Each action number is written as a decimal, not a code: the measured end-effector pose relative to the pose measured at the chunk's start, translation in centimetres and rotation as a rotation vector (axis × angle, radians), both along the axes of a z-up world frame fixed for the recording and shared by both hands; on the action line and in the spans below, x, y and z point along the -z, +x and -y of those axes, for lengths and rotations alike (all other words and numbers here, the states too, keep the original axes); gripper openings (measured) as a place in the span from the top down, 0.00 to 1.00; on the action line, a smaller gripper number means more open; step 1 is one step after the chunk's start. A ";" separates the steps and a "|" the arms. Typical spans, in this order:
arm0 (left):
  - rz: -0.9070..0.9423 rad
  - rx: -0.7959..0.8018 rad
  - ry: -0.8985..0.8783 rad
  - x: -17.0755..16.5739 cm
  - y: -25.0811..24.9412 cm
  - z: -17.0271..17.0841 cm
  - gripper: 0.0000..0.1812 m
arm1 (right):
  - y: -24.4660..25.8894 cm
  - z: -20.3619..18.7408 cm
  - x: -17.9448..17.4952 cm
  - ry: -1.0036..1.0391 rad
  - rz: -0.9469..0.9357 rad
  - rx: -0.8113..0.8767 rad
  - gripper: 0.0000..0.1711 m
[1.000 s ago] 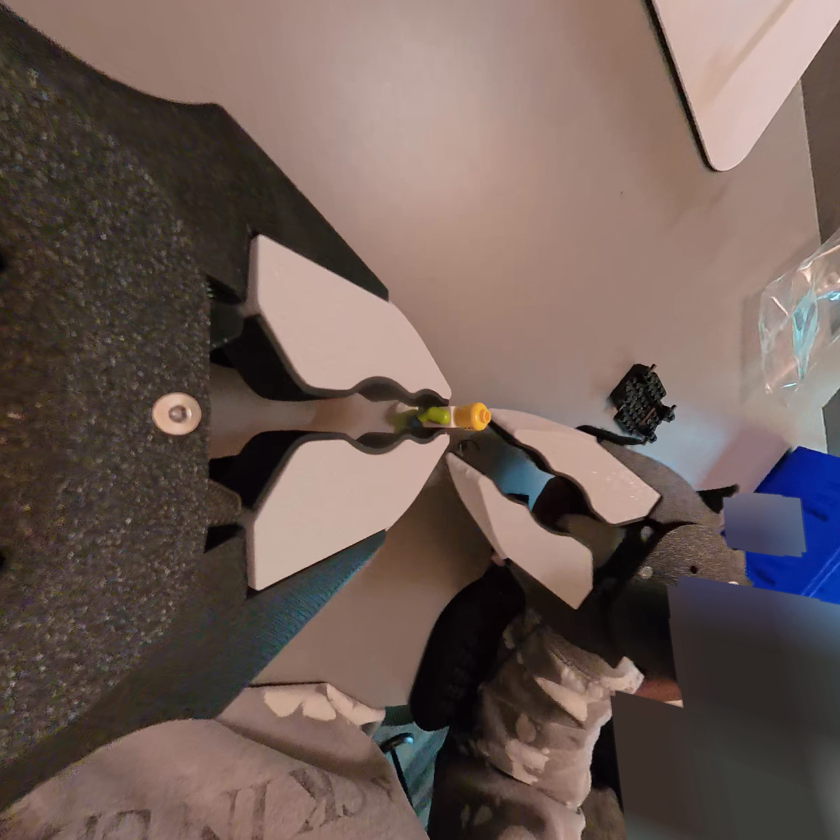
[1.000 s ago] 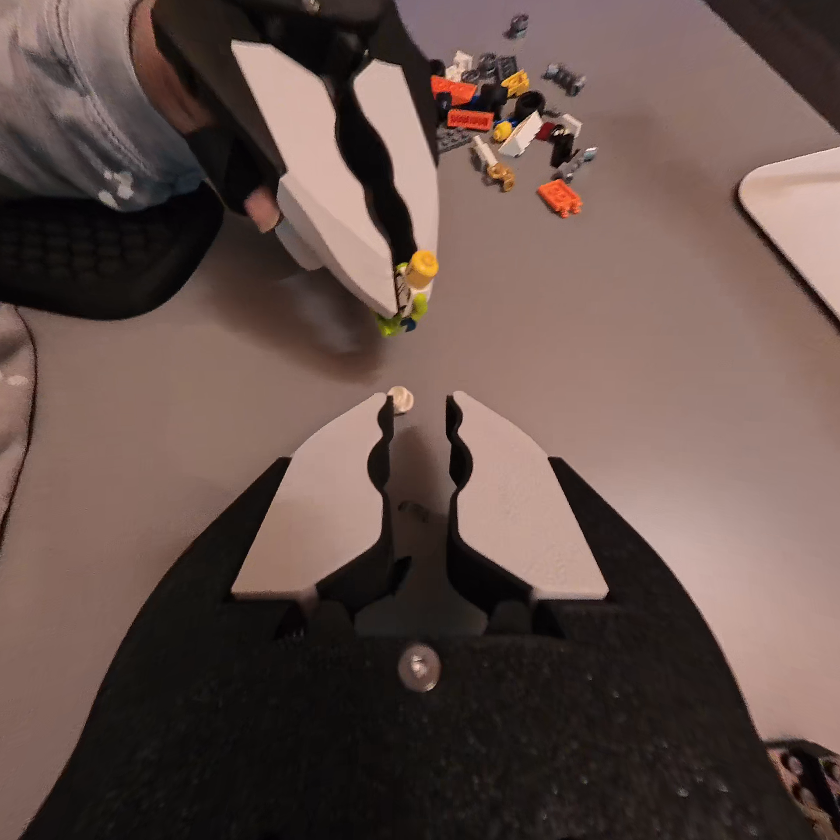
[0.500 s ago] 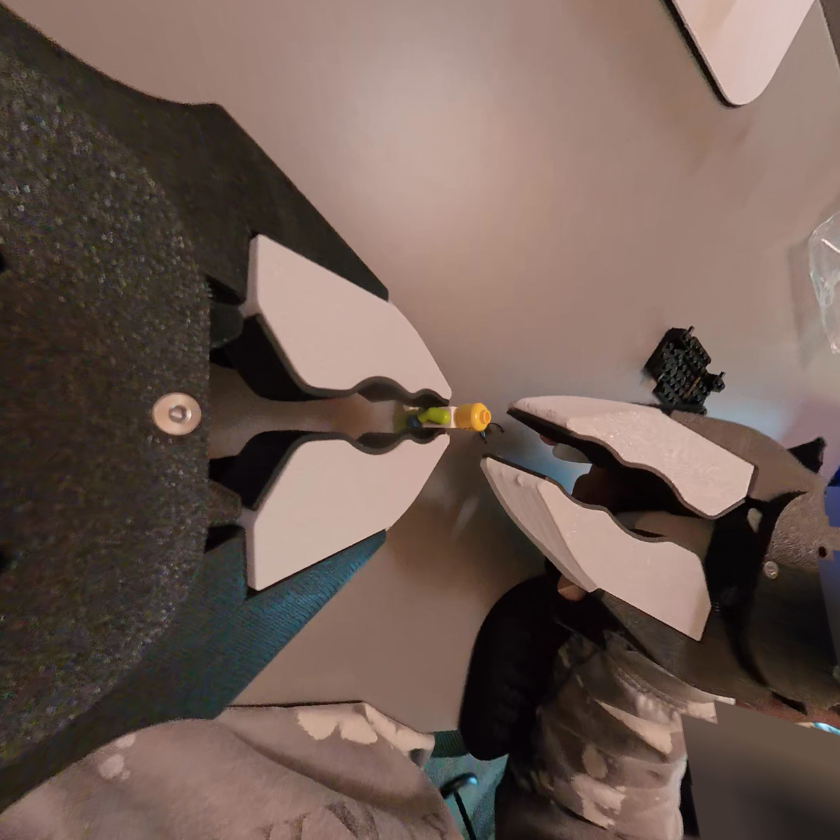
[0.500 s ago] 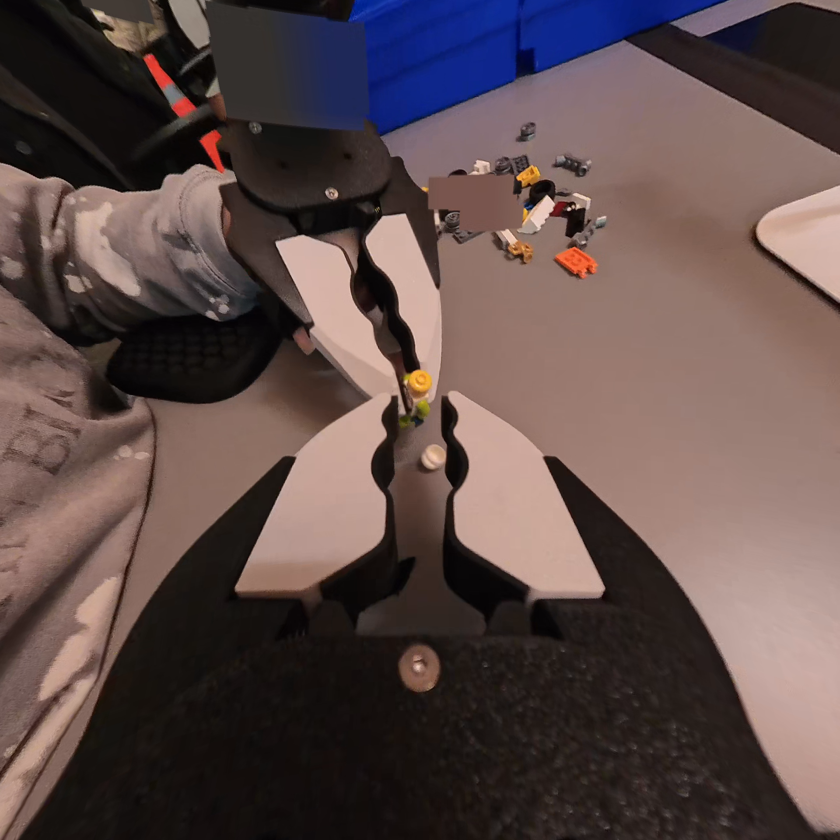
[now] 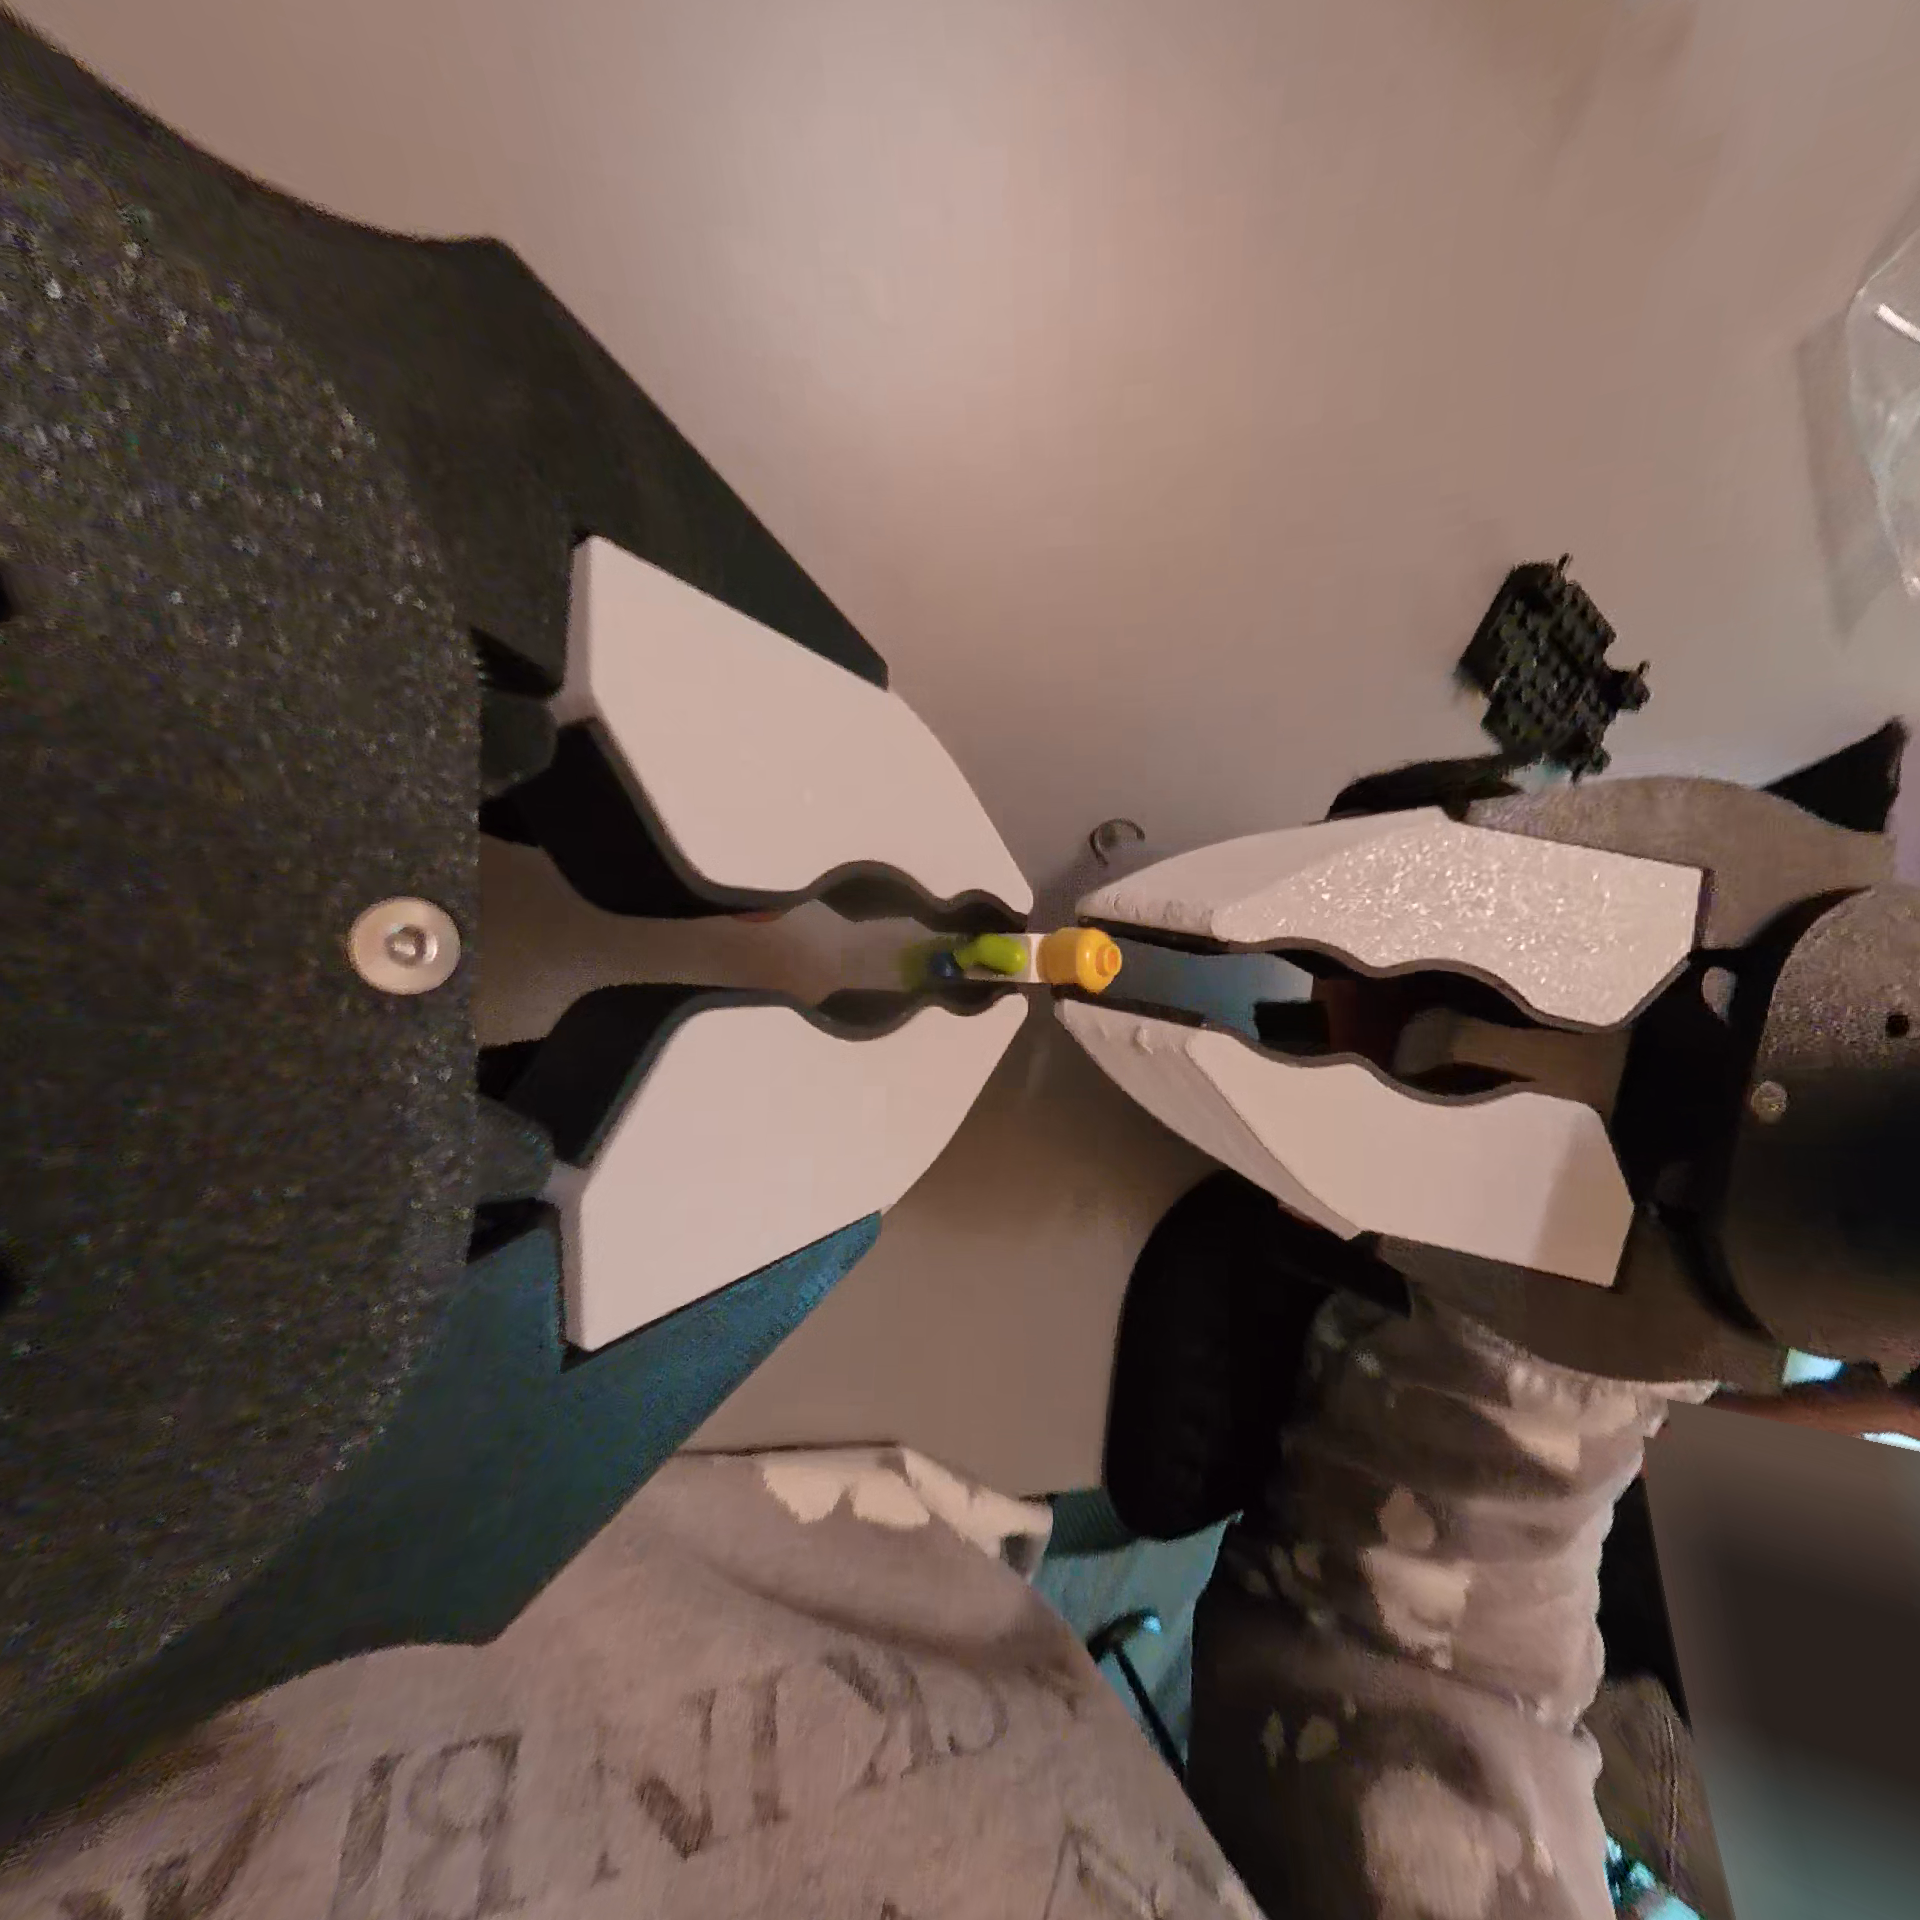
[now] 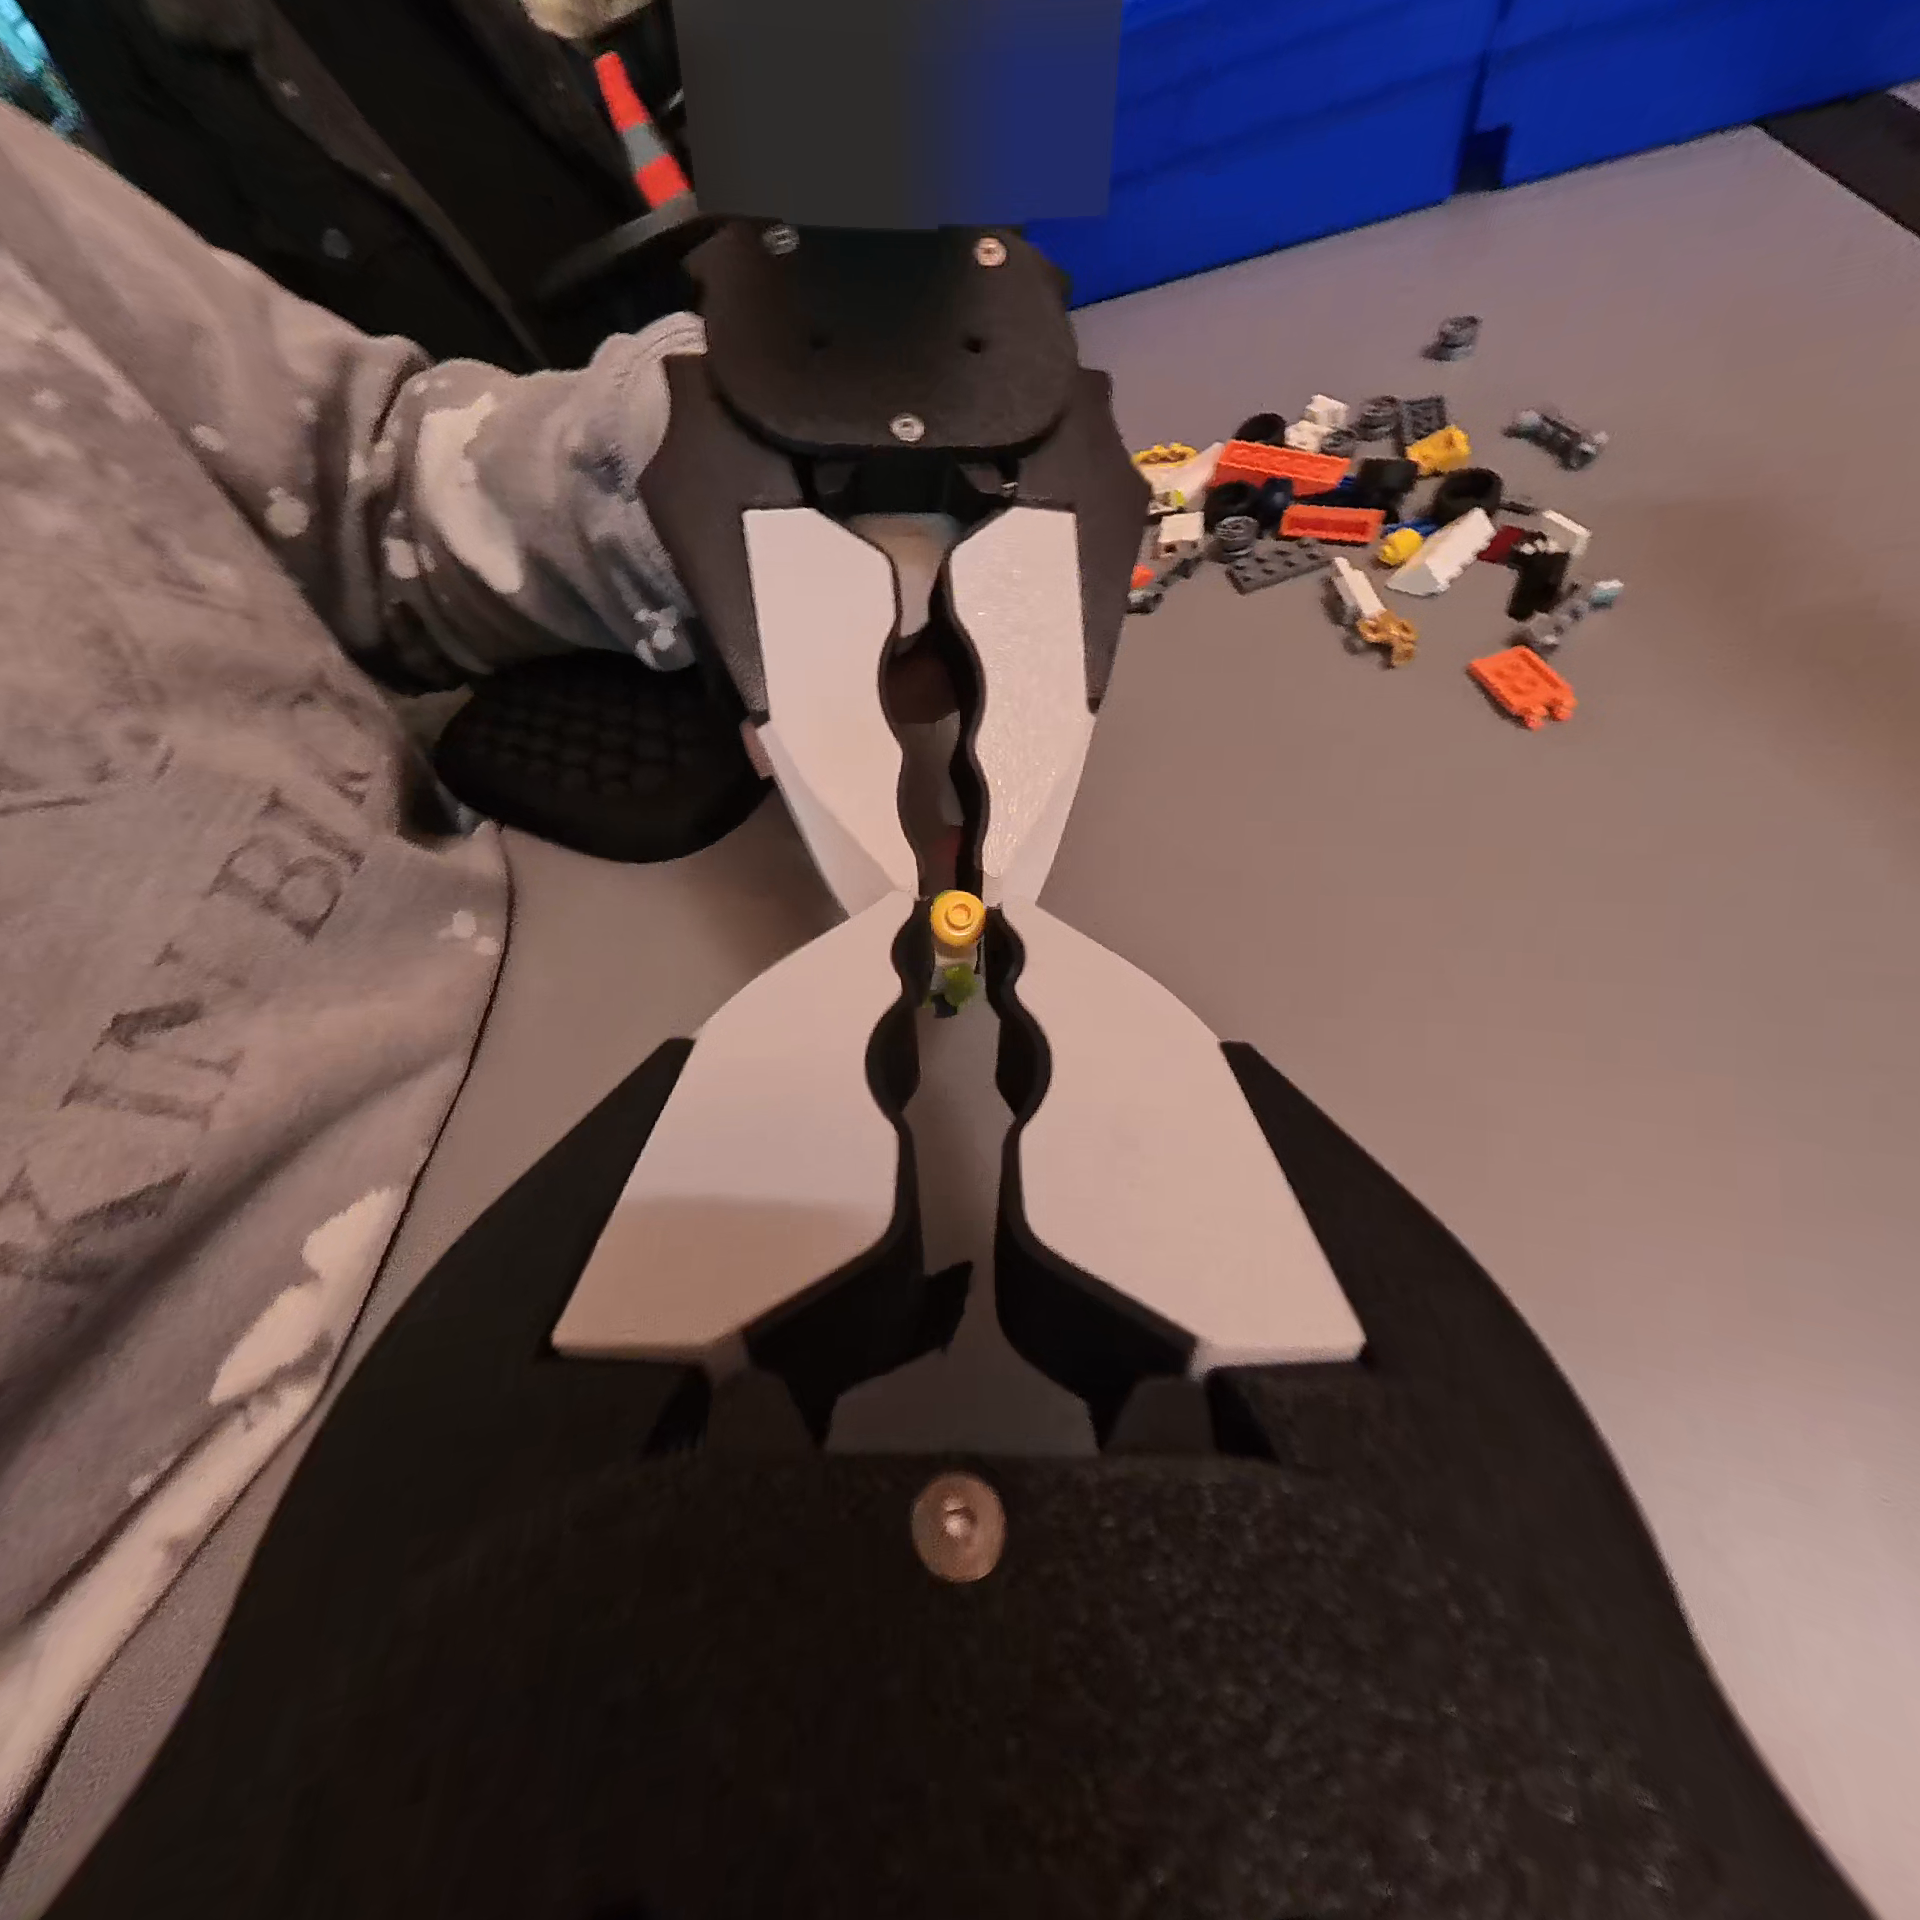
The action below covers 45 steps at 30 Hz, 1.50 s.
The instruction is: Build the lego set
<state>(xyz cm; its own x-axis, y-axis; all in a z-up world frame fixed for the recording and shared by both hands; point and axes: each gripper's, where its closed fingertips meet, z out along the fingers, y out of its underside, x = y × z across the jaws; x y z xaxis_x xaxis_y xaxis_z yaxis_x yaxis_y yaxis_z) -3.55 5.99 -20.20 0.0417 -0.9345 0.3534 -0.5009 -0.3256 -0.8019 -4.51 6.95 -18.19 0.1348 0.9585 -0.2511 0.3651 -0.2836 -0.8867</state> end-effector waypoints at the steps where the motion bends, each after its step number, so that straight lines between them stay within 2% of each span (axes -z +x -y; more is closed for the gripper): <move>1: 0.005 0.017 -0.012 -0.1 0.0 0.3 0.96 | 0.0 0.3 -0.1 0.014 0.002 -0.033 0.94; 9: 0.028 0.139 -0.131 -0.4 0.0 2.6 0.96 | 0.1 2.3 -0.2 0.032 -0.020 -0.178 0.94; 14: 0.027 0.158 -0.160 -0.3 0.1 3.1 0.96 | 0.3 2.8 -0.1 0.016 -0.027 -0.200 0.94; 17: 0.012 0.097 -0.110 -0.3 0.0 2.0 0.96 | 0.2 1.8 -0.1 0.000 -0.028 -0.121 0.94; 20: -0.030 0.041 0.005 0.0 -0.1 1.0 0.96 | 0.1 1.4 -0.1 0.014 0.000 -0.072 0.89; 25: -0.088 -0.015 0.193 -0.1 0.0 0.3 0.96 | -0.1 0.7 0.0 0.050 0.032 -0.006 0.94; 28: -0.076 -0.017 0.213 -0.6 0.1 0.5 0.96 | -0.1 0.9 -0.5 0.071 0.018 -0.021 0.94; 37: 0.020 0.175 0.052 -2.2 -0.1 3.8 0.95 | -0.2 3.9 -2.0 0.159 0.005 -0.242 0.95; 45: 0.196 0.428 -0.256 -4.7 -0.8 7.4 0.95 | -0.6 7.2 -4.0 0.175 0.008 -0.480 0.95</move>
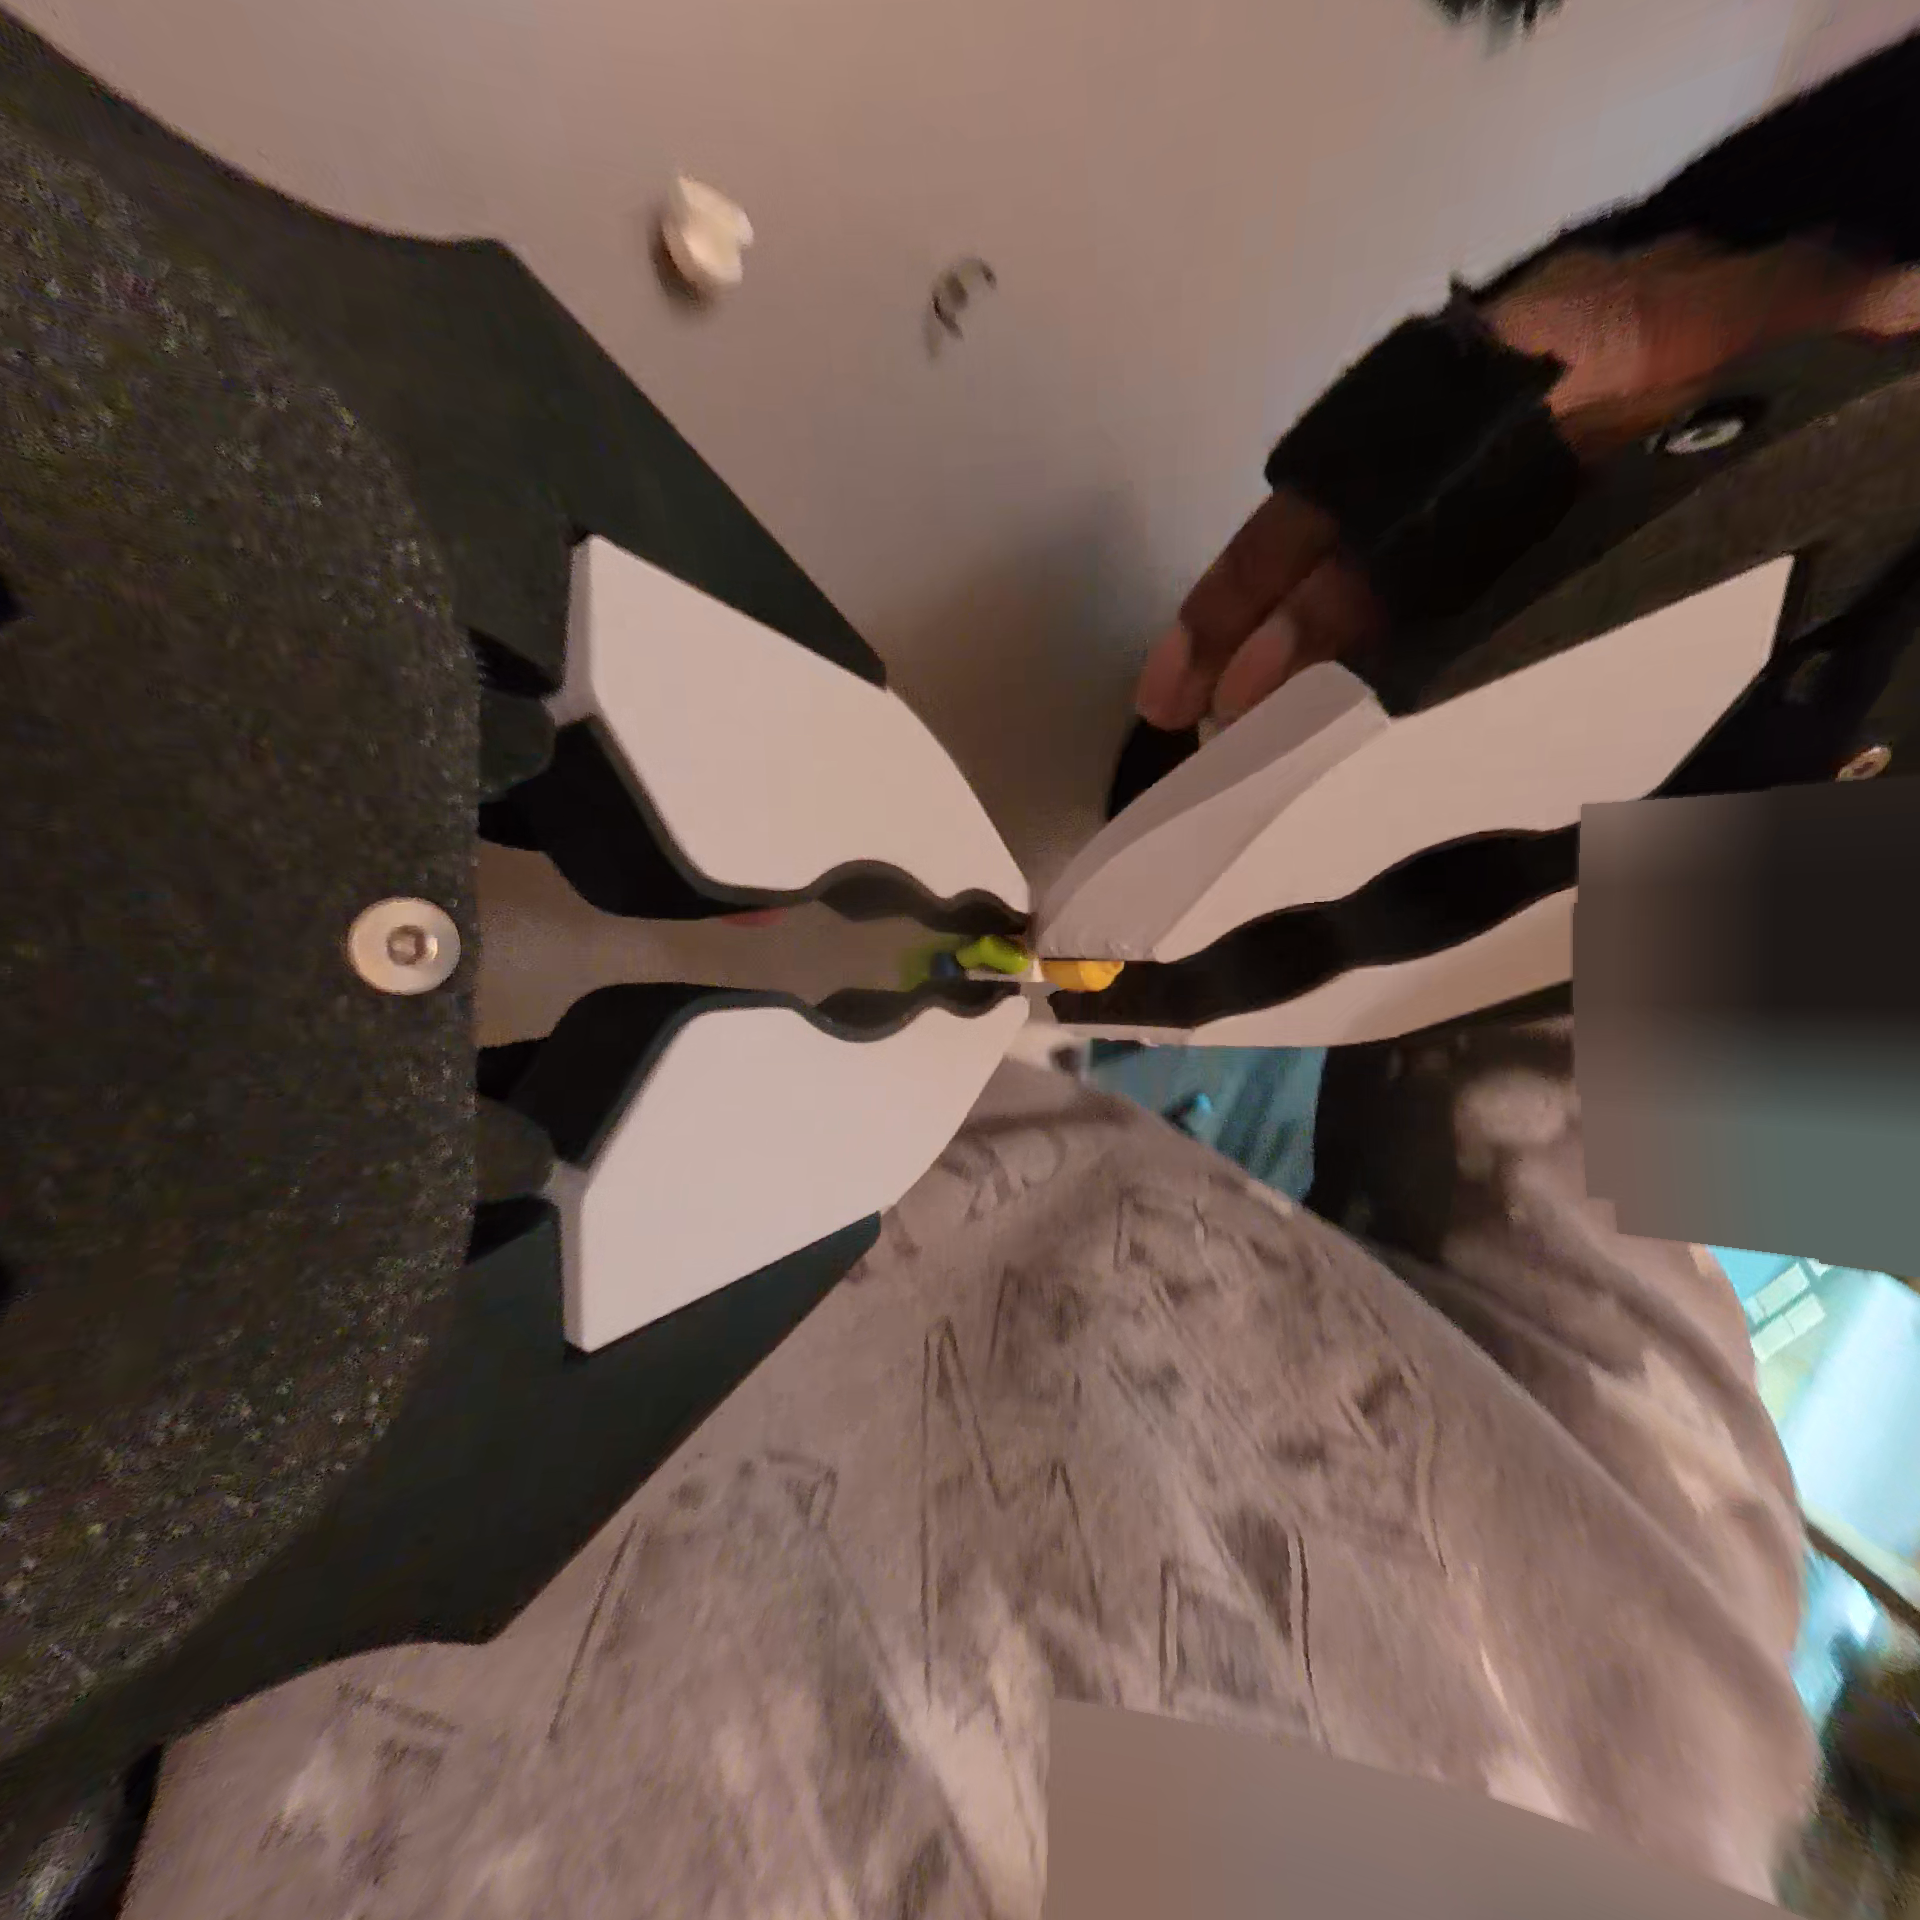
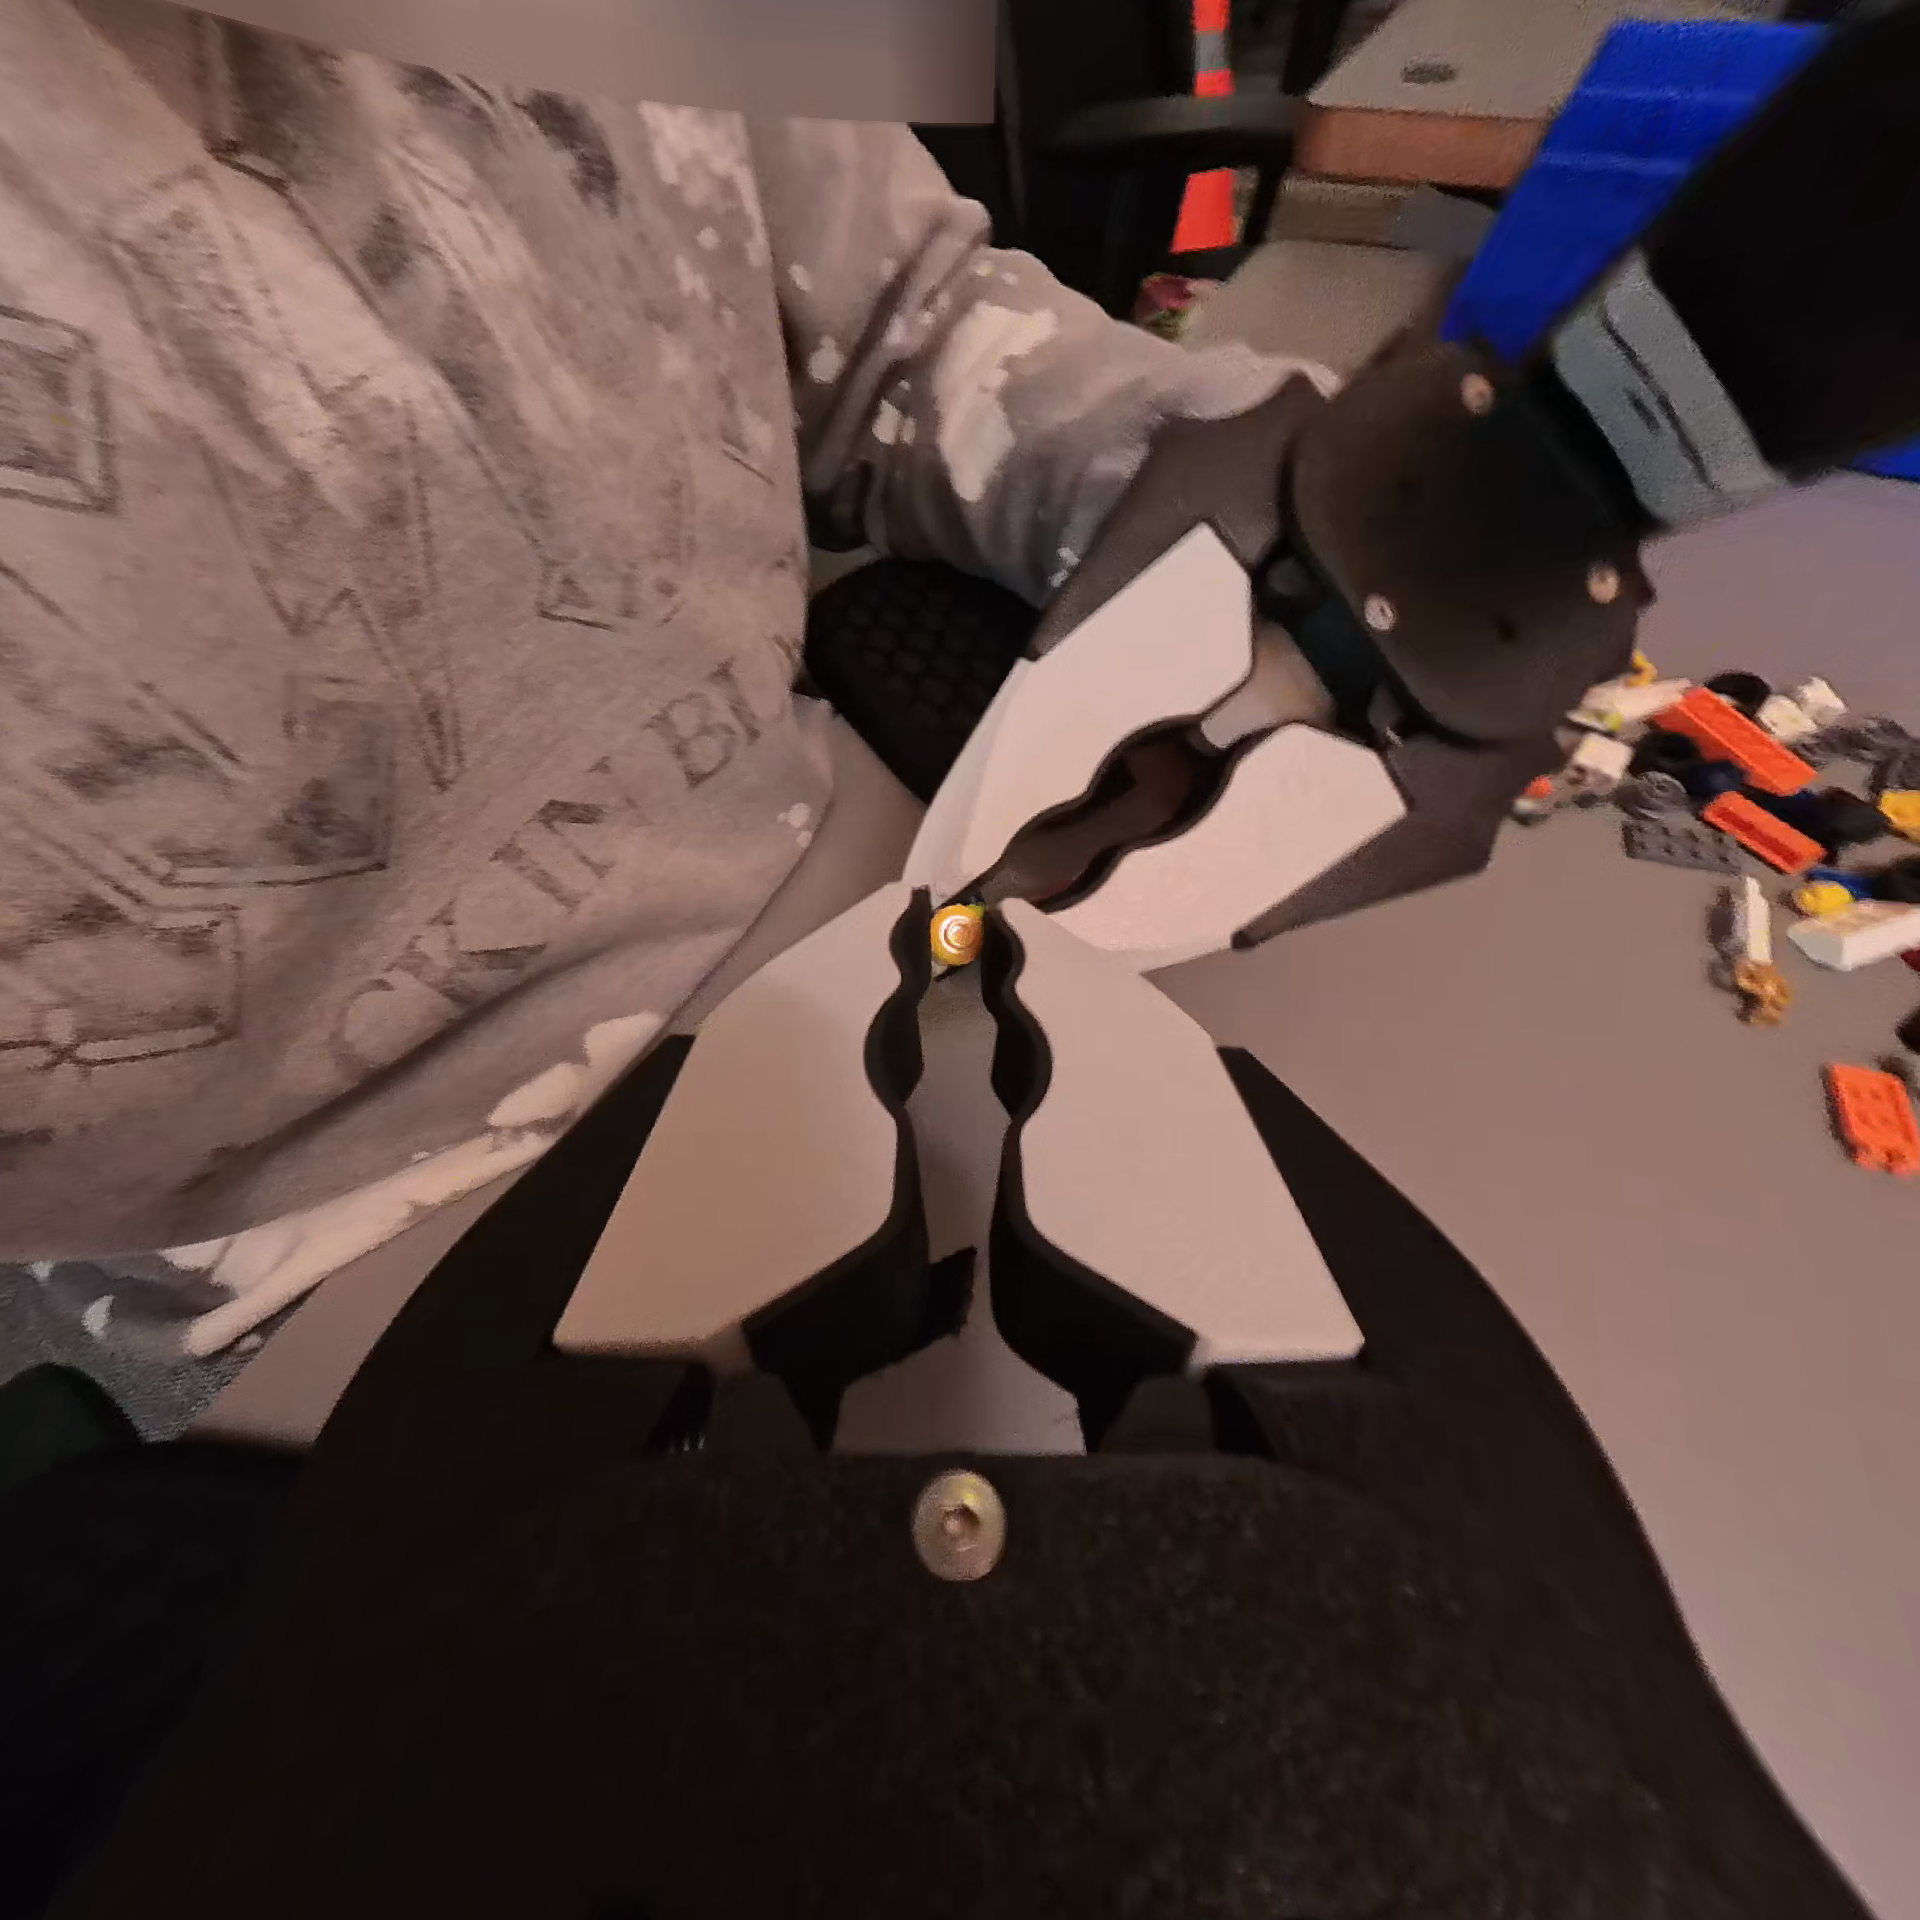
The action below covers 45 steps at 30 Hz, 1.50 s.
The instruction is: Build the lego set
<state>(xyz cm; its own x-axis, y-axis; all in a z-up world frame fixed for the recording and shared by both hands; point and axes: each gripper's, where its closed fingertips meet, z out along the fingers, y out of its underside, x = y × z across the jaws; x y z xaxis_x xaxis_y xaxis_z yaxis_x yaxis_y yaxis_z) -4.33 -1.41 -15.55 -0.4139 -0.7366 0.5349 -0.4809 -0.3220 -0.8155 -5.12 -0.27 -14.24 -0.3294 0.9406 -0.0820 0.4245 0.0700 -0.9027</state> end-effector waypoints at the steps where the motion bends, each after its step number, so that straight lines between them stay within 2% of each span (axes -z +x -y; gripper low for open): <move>1: 0.018 0.030 -0.045 -0.3 -0.1 0.4 0.95 | 0.0 0.3 -0.3 -0.008 -0.008 -0.023 0.95; 3: 0.040 0.068 -0.104 -0.8 -0.1 0.9 0.95 | -0.1 0.8 -0.7 -0.031 -0.025 -0.055 0.95; 8: 0.008 -0.019 -0.050 -0.2 0.3 -0.3 0.95 | 0.2 -0.2 -0.3 -0.067 -0.032 0.034 0.94; 20: -0.080 -0.378 0.382 1.1 1.9 -4.3 0.95 | 1.7 -3.5 0.5 -0.030 -0.058 0.312 0.94; 25: -0.083 -0.438 0.434 1.1 2.0 -5.1 0.95 | 1.7 -4.2 0.4 -0.014 -0.065 0.366 0.94; 29: -0.081 -0.439 0.382 1.4 1.9 -5.4 0.95 | 1.6 -4.6 0.7 -0.050 -0.081 0.402 0.94; 31: -0.060 -0.423 0.244 1.2 1.9 -5.5 0.95 | 1.7 -5.0 0.5 -0.087 -0.112 0.427 0.94; 33: -0.047 -0.392 0.094 1.0 1.7 -5.5 0.95 | 2.2 -5.4 -0.1 -0.117 -0.143 0.426 0.84; 39: 0.050 -0.361 -0.358 -0.8 1.3 -6.5 0.96 | 4.3 -6.9 -0.9 -0.264 -0.148 0.415 0.87; 45: 0.045 -0.374 -0.409 -0.8 1.3 -6.9 0.96 | 3.8 -7.4 -1.0 -0.316 -0.117 0.380 0.89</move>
